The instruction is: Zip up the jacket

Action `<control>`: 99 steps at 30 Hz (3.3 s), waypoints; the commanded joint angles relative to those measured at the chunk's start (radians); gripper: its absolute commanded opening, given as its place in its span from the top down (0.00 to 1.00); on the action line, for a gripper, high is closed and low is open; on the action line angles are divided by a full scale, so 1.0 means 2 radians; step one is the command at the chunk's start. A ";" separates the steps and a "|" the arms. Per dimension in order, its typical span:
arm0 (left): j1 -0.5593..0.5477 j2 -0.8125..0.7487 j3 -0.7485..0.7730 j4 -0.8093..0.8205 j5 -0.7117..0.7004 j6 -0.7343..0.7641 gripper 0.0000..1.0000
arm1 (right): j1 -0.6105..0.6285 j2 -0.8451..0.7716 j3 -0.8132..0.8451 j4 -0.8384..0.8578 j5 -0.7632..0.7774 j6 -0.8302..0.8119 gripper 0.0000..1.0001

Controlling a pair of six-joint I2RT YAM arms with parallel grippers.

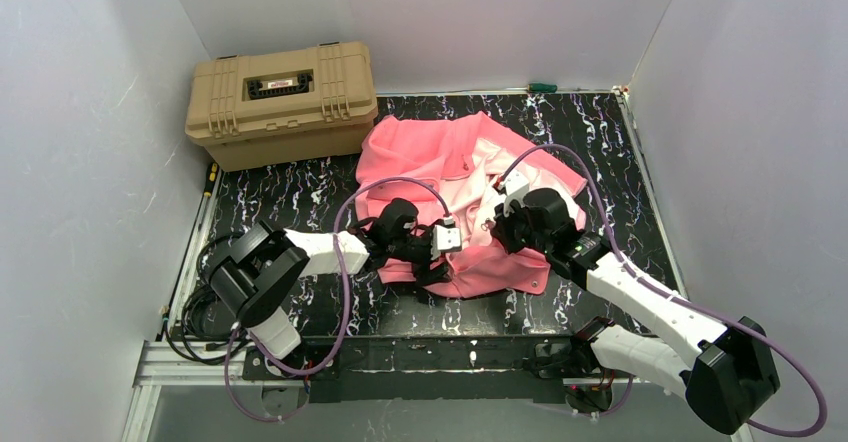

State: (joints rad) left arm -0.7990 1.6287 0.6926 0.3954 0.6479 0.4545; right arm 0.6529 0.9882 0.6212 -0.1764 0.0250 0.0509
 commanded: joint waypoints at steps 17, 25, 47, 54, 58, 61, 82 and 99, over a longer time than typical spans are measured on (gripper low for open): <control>0.009 -0.195 0.093 -0.154 -0.044 0.034 0.45 | -0.010 -0.022 0.044 -0.022 -0.009 -0.021 0.99; 0.009 -0.202 0.112 -0.188 -0.023 -0.025 0.43 | -0.011 -0.048 0.043 -0.035 -0.033 -0.011 0.99; -0.011 -0.126 -0.004 -0.249 0.049 0.162 0.21 | -0.012 -0.023 0.073 -0.069 -0.074 -0.032 0.99; -0.056 -0.086 -0.014 -0.165 -0.009 0.143 0.25 | -0.013 -0.010 0.057 -0.039 -0.074 -0.029 0.99; -0.067 -0.064 -0.030 -0.136 -0.041 0.139 0.28 | -0.015 -0.013 0.050 -0.036 -0.069 -0.018 0.99; -0.069 -0.058 -0.044 -0.117 -0.068 0.143 0.33 | -0.017 -0.017 0.045 -0.036 -0.067 -0.018 0.99; -0.031 -0.246 0.138 -0.398 -0.116 0.162 1.00 | -0.027 -0.034 0.103 -0.090 -0.118 -0.058 0.99; -0.018 -0.323 0.256 -0.564 -0.083 0.145 0.99 | -0.030 0.015 0.099 -0.109 0.130 -0.048 0.99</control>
State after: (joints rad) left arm -0.8490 1.0328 1.1812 -0.6628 0.4187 0.8345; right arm 0.6029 0.9764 0.8345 -0.3805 0.0204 -0.0544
